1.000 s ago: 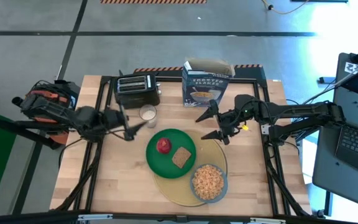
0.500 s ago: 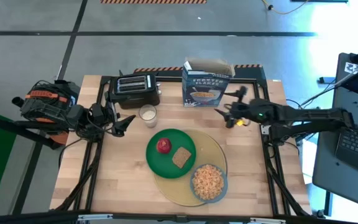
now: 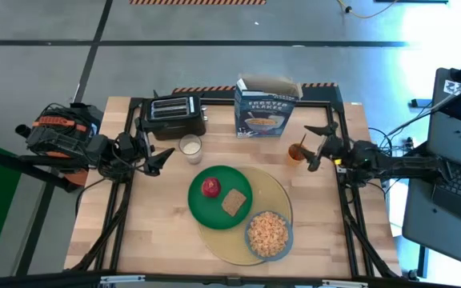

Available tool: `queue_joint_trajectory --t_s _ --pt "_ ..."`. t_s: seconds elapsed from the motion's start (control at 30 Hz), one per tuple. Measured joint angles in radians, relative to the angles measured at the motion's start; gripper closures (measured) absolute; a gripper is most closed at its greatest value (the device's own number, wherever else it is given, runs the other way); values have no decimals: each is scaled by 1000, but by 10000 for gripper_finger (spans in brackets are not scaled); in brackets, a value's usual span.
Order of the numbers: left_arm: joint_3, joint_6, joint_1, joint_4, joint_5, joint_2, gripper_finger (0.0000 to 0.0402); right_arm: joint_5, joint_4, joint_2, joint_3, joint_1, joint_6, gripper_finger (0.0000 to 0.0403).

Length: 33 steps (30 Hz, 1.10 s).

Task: Arrange a breakfast setting
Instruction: Put the gold spoon between the green plate and the blue bowl

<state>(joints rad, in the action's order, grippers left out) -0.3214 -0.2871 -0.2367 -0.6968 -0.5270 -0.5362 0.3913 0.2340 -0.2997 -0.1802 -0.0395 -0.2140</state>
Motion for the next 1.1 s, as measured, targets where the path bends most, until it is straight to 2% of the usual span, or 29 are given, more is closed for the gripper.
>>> queue_joint_trajectory --t_s 0.2,0.37,0.5,0.6,0.77,1.1 --pt "0 5 0 0 0 0 4 25 -22 24 0 0 1 61" --pt "0 20 0 0 0 0 4 139 -70 23 0 0 14 61" --pt "0 24 0 0 0 0 4 344 -200 23 0 0 173 61" --pt "0 25 0 0 0 0 4 426 -331 23 0 0 340 61" --pt "0 26 0 0 0 0 4 452 -420 23 0 0 529 61" --pt "0 49 0 0 0 0 4 410 -418 9 19 0 694 61"
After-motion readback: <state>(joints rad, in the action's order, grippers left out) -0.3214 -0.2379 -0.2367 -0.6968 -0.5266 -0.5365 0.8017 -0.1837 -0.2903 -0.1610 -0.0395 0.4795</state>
